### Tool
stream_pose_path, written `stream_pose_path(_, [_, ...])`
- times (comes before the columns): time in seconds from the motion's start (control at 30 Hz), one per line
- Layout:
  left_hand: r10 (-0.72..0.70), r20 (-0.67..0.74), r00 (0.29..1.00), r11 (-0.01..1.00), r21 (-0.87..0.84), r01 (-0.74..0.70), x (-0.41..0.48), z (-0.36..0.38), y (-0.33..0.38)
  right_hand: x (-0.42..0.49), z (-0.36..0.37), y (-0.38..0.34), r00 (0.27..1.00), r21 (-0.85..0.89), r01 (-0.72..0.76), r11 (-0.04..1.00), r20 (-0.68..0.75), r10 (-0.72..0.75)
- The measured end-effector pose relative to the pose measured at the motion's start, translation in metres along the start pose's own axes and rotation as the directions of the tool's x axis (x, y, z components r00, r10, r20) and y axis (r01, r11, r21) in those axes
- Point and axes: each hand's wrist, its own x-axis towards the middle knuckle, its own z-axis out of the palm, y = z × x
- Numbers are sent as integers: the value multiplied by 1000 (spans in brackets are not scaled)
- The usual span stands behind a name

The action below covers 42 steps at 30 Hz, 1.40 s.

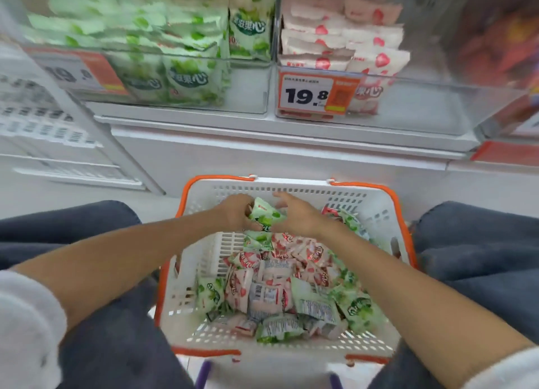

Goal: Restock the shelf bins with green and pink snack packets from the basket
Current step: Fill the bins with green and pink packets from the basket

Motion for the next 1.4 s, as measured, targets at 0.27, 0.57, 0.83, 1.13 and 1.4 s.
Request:
stream_pose_path(0.27, [385, -353, 853, 922, 188, -338, -91, -116, 66, -67, -101, -127, 943, -391, 243, 888, -118, -310])
stream_pose_path(0.57, [214, -847, 486, 973, 138, -187, -80, -262, 56, -66, -200, -256, 660, -625, 228, 747, -465, -590])
stream_pose_path(0.83, [233, -540, 809, 881, 468, 59, -18, -289, 56, 18, -228, -283, 778, -827, -25, 562, -369, -509])
stream_pose_path(1.13, [209, -564, 799, 919, 393, 37, -19, -281, 52, 47, -235, -296, 891, -874, -119, 471, -303, -337])
stream_pose_path(1.4, [191, -535, 823, 894, 441, 79, -22, -280, 55, 43, -231, -302, 921, -899, -112, 423, -254, -296])
